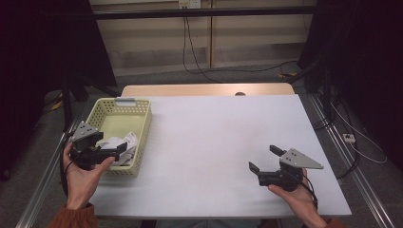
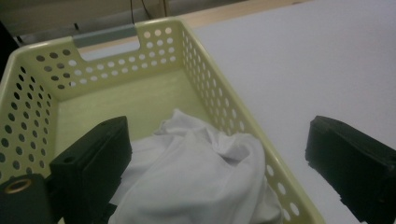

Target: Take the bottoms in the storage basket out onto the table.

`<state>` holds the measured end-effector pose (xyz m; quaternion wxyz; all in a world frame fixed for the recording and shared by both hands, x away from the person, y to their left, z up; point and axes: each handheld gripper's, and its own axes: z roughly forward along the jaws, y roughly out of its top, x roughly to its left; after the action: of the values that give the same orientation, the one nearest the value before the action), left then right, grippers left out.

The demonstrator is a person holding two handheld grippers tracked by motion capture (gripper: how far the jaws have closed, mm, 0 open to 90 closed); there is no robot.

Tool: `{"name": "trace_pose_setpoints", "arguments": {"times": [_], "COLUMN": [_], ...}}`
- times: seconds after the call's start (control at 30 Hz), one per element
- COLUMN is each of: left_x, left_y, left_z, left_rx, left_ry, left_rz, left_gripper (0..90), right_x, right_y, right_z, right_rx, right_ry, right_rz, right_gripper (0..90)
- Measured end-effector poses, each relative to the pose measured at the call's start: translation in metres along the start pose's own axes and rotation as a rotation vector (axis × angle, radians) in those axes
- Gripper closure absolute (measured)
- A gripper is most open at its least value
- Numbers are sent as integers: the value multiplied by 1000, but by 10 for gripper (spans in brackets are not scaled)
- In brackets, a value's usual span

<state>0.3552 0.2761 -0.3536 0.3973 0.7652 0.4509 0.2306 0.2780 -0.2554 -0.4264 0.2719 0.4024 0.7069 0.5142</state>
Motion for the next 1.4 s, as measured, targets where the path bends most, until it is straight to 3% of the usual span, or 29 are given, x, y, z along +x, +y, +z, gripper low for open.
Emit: {"name": "trace_pose_setpoints", "arguments": {"times": [0.3, 0.53, 0.77, 1.17, 1.27, 1.4], "left_x": [4, 10, 19, 15, 10, 11], "left_y": [-2, -2, -7, -6, -7, -11], "left_z": [15, 23, 38, 57, 58, 64], "left_rx": [90, 125, 204, 325, 327, 372], "left_ry": [-11, 4, -4, -6, 26, 22], "left_rz": [-25, -37, -95, -99, -87, -84], "left_gripper": [65, 67, 60, 49, 60, 42], "right_x": [0, 0, 0, 1, 1, 1], "right_y": [0, 0, 0, 0, 0, -1], "right_z": [0, 0, 1, 1, 1, 1], "right_rx": [-3, -2, 7, 14, 14, 13], "right_ry": [-1, 2, 0, 11, 9, 13], "right_rz": [-1, -3, -4, -9, -9, -7], "right_gripper": [43, 43, 44, 44, 44, 45]}}
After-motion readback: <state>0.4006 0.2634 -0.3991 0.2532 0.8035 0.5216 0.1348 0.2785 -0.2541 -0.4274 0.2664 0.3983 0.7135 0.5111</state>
